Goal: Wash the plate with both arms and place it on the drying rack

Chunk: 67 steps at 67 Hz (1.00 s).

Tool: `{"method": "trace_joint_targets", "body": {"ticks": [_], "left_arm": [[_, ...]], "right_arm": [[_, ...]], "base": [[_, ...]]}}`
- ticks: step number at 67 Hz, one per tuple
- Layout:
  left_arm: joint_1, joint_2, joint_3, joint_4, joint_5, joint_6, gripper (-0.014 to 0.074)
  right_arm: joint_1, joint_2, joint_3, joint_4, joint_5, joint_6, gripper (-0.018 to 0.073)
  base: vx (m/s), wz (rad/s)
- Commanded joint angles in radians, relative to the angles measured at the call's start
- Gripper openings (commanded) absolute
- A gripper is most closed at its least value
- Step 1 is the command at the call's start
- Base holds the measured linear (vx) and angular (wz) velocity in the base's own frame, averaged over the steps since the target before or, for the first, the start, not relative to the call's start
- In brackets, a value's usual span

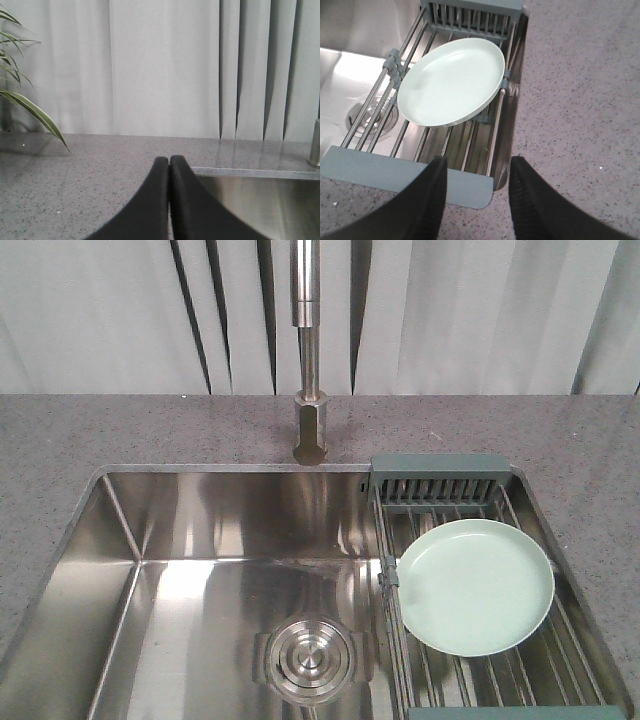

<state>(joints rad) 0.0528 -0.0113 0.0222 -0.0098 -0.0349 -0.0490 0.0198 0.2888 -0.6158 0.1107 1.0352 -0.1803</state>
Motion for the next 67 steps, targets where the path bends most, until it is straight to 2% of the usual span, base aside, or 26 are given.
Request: {"method": "trace_joint_targets", "body": {"ticks": [1,14,21,31,44,57,60,67], "left_arm": [[0.003,-0.015,-0.028,-0.008,-0.073,-0.009,-0.0006],[0.003,-0.015,-0.028,-0.008,-0.073,-0.009,-0.0006],[0.003,-0.015,-0.028,-0.008,-0.073,-0.009,-0.0006],[0.003,-0.015,-0.028,-0.008,-0.073,-0.009,-0.0006],[0.003,-0.015,-0.028,-0.008,-0.073,-0.009,-0.0006],[0.003,-0.015,-0.028,-0.008,-0.073,-0.009,-0.0006],[0.003,-0.015,-0.028,-0.008,-0.073,-0.009,-0.0006],[0.003,-0.015,-0.028,-0.008,-0.072,-0.009,-0.0006]], "right_arm": [[-0.004,-0.022,-0.025,-0.02,-0.087,-0.004,0.0192],[-0.001,-0.038,-0.025,-0.021,-0.15,-0.003,-0.0016],[-0.001,-0.047,0.022,-0.024,-0.274,-0.012,-0.0008],[-0.001,-0.125,0.237,-0.028,-0.629,-0.023,-0.0008],[-0.001,-0.222,0.492,-0.016,-0.91,-0.023,-0.0008],[-0.001,-0.279,0.648,0.016,-1.051,-0.003,-0.0008],[0.001,-0.297,0.647,0.042,-1.029,-0.004,-0.0008],[0.027,-0.305,0.648,0.036,-1.024,-0.011,-0.0008]], "base": [[0.0,0.0],[0.0,0.0],[0.0,0.0],[0.0,0.0],[0.0,0.0],[0.0,0.0],[0.0,0.0],[0.0,0.0]]}}
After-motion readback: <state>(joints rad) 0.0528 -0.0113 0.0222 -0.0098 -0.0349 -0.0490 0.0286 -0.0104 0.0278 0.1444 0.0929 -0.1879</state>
